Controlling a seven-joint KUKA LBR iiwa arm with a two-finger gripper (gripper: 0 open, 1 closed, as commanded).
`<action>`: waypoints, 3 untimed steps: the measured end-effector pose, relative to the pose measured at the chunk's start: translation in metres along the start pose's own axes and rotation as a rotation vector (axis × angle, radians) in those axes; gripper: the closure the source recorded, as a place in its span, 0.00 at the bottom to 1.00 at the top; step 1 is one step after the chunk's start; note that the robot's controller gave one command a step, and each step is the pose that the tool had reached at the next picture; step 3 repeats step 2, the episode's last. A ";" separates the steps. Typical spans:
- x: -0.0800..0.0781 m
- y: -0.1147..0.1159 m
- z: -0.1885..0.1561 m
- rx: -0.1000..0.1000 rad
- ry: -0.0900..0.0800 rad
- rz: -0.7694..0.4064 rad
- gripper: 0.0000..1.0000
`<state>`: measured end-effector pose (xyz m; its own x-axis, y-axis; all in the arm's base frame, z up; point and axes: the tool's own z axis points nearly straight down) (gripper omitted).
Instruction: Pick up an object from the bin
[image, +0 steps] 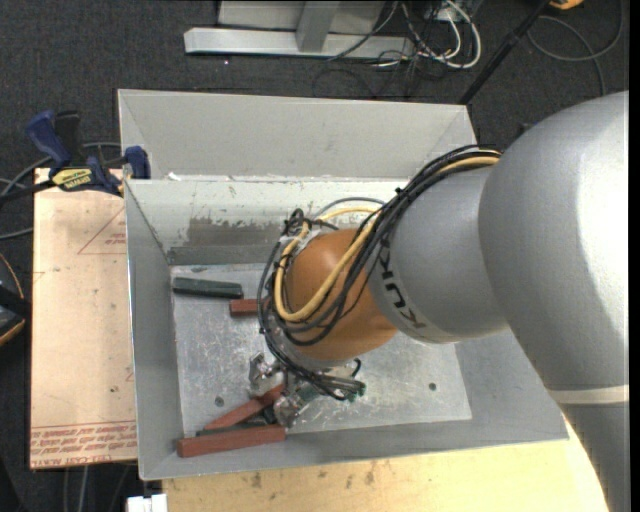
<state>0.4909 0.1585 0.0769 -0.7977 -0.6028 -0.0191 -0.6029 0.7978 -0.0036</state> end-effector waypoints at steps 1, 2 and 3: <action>0.000 0.000 0.000 0.000 0.000 0.000 1.00; -0.008 -0.008 -0.173 -0.002 0.011 -0.054 1.00; -0.008 -0.008 -0.173 -0.002 0.011 -0.054 1.00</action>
Offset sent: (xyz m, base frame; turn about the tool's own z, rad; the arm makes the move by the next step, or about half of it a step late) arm 0.0062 -0.0044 0.1704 -0.0572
